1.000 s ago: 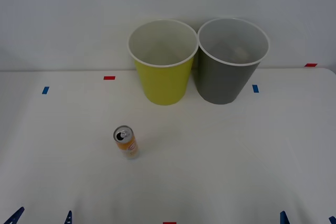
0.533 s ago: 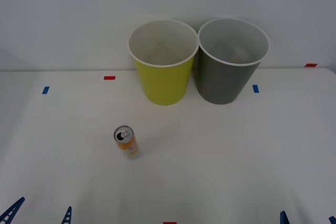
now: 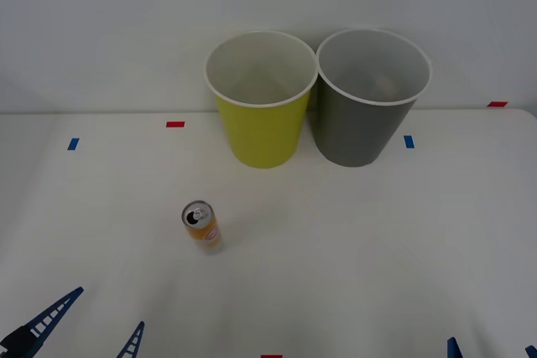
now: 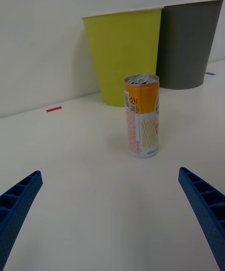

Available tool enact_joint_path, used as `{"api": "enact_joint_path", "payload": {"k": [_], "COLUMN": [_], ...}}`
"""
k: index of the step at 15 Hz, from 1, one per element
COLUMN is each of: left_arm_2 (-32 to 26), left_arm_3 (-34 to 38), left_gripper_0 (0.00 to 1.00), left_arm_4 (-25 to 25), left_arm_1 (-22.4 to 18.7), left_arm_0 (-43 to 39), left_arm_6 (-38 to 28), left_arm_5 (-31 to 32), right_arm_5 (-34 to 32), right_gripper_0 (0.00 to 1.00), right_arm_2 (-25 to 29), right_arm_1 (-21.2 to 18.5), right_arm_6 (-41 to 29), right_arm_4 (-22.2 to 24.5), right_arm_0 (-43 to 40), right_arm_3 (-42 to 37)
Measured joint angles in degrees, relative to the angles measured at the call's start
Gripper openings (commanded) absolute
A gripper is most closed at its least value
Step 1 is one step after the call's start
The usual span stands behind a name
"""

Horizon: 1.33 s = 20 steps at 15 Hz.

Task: Put cans in the gray bin and PET bottles in the light green bin.

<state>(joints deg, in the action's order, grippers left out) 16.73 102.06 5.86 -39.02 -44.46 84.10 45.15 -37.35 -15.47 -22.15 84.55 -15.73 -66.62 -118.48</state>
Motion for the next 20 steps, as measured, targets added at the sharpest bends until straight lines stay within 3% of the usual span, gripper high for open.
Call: {"api": "enact_joint_path", "payload": {"k": [5, 10, 20], "left_arm_2": [5.01, 12.12, 24.88], "left_arm_3": [-1.74, -5.34, -11.09], "left_gripper_0": [1.0, 1.0, 1.0], "left_arm_4": [4.67, 9.94, 17.97], "left_arm_1": [-7.27, -10.96, -12.84], "left_arm_0": [6.1, 16.21, 32.97], "left_arm_6": [1.25, 2.57, 4.83], "left_arm_5": [-0.12, -0.13, -0.35], "right_arm_5": [0.0, 0.0, 0.0], "right_gripper_0": [1.0, 1.0, 1.0], "right_arm_2": [0.0, 0.0, 0.0], "right_arm_1": [0.0, 0.0, 0.0], "right_arm_6": [0.0, 0.0, 0.0], "right_arm_4": [0.0, 0.0, 0.0], "right_arm_0": [0.0, 0.0, 0.0], "right_arm_3": [0.01, 0.01, 0.0]}}
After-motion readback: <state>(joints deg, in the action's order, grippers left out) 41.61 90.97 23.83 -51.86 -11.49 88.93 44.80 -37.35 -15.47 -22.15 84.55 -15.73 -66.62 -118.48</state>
